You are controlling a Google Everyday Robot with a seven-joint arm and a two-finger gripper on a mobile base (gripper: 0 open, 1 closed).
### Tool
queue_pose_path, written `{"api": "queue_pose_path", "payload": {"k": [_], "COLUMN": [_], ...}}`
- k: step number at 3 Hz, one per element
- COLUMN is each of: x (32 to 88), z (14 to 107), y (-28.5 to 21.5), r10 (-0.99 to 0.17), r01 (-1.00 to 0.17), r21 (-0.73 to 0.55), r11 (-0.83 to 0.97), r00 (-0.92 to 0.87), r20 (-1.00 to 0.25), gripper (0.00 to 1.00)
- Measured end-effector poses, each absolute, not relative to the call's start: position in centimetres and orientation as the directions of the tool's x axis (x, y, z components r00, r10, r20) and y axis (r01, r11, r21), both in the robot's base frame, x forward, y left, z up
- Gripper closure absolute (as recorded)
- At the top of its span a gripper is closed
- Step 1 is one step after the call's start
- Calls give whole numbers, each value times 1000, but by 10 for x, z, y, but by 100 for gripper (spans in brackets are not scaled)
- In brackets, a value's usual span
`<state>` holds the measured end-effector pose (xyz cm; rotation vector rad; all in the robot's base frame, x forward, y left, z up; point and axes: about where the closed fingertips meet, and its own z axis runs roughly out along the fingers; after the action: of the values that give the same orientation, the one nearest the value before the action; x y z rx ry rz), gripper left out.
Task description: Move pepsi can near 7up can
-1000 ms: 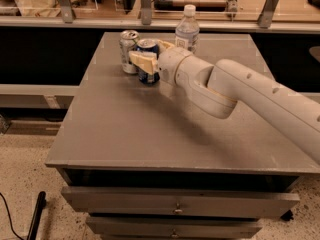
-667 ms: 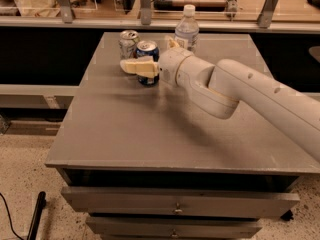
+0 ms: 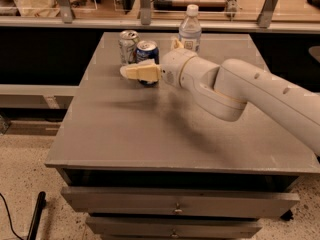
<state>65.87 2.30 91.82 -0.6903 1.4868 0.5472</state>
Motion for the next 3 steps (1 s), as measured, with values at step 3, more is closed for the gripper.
{"api": "queue_pose_path", "payload": {"k": [3], "x": [591], "z": [948], "y": [4], "r10": [-46], "r01": [-757], "r21": [-125], "r11": [642], "r00": [124], "r20": [-991], "gripper": [0]}}
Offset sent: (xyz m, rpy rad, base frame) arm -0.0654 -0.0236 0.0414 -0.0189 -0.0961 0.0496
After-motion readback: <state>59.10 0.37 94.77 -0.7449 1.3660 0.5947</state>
